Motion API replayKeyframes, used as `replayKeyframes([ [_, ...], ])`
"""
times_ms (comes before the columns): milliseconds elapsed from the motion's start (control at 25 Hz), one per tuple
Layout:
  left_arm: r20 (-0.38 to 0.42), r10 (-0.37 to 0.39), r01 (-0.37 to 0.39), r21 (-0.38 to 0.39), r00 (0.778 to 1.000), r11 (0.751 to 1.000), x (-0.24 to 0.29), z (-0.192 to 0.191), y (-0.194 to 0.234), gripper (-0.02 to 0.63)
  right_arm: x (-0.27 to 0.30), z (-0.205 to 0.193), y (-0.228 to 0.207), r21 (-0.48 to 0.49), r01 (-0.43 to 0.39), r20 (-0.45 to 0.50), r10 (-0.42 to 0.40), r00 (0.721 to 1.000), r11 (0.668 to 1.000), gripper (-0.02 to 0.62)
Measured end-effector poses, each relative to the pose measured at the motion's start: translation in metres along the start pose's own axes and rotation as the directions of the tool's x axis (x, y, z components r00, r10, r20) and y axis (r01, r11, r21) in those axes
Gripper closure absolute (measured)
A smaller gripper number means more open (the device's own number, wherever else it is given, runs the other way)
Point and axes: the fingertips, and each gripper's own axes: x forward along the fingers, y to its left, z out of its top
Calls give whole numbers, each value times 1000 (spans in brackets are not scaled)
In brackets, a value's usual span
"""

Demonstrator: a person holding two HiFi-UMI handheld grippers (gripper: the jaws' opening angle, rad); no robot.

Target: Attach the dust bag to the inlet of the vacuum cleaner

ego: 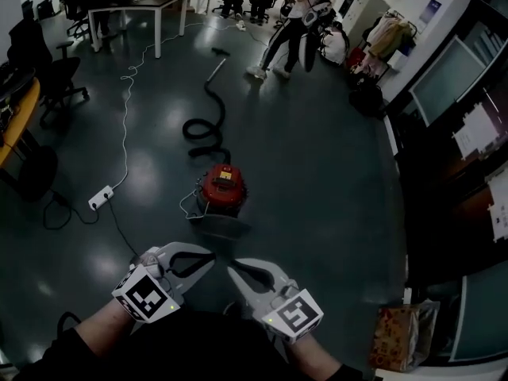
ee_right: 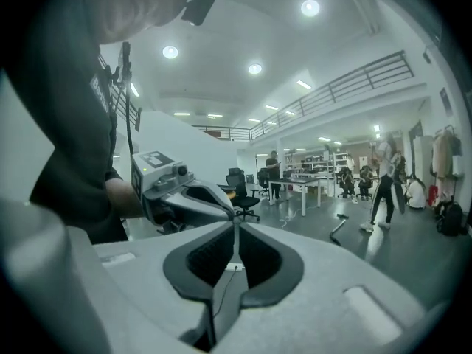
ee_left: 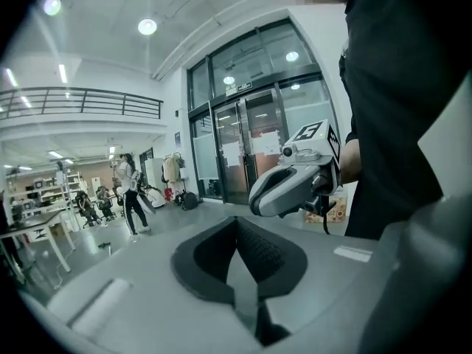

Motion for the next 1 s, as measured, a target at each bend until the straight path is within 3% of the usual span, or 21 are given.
replayKeyframes([
  [320, 25, 35, -35, 16, 999, 999, 13, 39, -18, 603, -24, 14, -3, -96, -54, 61, 60, 996, 994, 594],
  [480, 51, 64, -63, -22, 997, 998, 23, 41, -21, 604, -31, 14, -10, -88, -49, 97, 57, 994, 995, 594],
  [1000, 48, 66, -65, -18, 997, 998, 27, 47, -31, 604, -43, 25, -7, -94, -35, 167, 51, 985, 995, 594],
])
